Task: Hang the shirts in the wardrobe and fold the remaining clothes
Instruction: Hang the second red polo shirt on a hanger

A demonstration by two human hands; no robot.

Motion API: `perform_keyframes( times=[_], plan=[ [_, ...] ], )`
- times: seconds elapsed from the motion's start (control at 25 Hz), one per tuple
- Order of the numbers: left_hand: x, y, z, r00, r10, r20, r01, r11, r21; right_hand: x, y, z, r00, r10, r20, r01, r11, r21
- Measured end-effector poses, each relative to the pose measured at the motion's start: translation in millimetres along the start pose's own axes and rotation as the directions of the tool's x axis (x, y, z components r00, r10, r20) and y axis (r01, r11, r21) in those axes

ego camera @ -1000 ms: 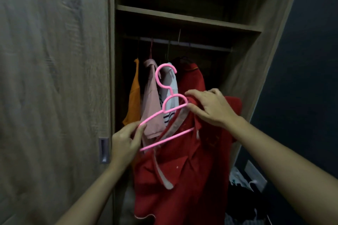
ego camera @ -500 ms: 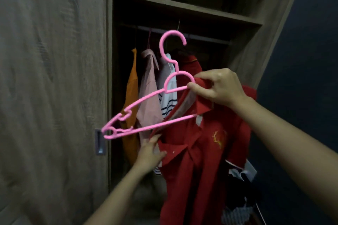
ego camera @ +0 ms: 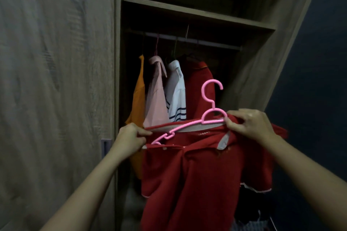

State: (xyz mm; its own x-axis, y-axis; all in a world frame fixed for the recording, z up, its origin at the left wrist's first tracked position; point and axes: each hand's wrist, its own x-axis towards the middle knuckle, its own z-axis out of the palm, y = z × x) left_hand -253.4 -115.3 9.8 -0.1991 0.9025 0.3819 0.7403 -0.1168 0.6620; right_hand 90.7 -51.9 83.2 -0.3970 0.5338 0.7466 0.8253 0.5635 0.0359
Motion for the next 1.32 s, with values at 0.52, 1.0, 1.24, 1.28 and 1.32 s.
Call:
perform_keyframes(
  times=[0.52,1.0,1.24,1.28,1.32],
  plan=[
    [-1.8,38.8,-25.1,0.813,0.492,-0.311,-0.380,0.853,0.357,22.6,-36.8,4.9,0.947,0.310,-0.089,-0.250,0.880,0.405],
    [42.9,25.0,-71.2,0.870,0.481,-0.110,-0.481,0.876,0.029,-1.3,21.1,-5.8,0.925,0.246,0.288,-0.336,0.884,0.326],
    [53.5,17.0,-99.6,0.851,0.440,-0.286,-0.460,0.888,-0.001,-52.4,39.4,10.7,0.771,0.469,0.430,-0.636,0.601,0.484],
    [53.2,18.4,-104.2,0.846,0.441,-0.298,-0.461,0.887,0.005,-62.8,45.7,16.4,0.731,0.507,0.456,-0.682,0.559,0.471],
    [52.7,20.6,-107.5,0.847,0.443,-0.294,-0.459,0.888,0.017,-70.1,52.4,17.6,0.690,0.552,0.468,-0.724,0.533,0.438]
  ],
)
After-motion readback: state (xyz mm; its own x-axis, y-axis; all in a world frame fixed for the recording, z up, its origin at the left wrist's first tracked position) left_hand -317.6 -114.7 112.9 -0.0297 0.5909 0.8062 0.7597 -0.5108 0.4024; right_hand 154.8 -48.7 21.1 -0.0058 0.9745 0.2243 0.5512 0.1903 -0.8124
